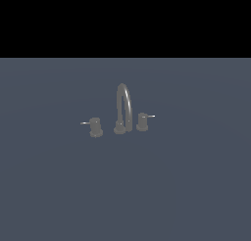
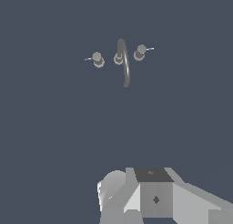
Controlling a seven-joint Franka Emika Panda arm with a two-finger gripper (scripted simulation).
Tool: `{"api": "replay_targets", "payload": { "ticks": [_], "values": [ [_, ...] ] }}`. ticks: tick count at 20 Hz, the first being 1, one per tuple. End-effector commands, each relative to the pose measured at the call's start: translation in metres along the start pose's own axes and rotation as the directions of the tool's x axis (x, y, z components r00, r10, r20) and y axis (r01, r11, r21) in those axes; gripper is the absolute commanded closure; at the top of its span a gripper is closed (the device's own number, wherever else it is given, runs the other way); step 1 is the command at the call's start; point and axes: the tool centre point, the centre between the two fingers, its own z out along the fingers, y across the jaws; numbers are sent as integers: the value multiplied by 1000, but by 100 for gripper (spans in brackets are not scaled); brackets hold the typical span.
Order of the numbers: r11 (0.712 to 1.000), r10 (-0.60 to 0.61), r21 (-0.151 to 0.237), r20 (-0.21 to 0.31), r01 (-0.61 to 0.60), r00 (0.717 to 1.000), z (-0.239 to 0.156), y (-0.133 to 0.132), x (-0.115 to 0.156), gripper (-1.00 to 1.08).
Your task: Turn on the faucet by rotating a designated handle.
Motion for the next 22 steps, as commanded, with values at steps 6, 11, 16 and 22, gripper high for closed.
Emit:
{"api": "replay_targets", "payload": {
  "ticks": [6, 11, 16, 22],
  "values": [
    [999, -37, -1, 9, 37, 999, 0, -9, 2, 108],
    [998, -65, -2, 16, 66, 998, -1, -17, 3, 108],
    [998, -56, -2, 16, 56, 998, 0, -16, 5, 108],
    [1000, -8, -4, 16, 8, 1000, 4, -13, 21, 108]
  ]
}}
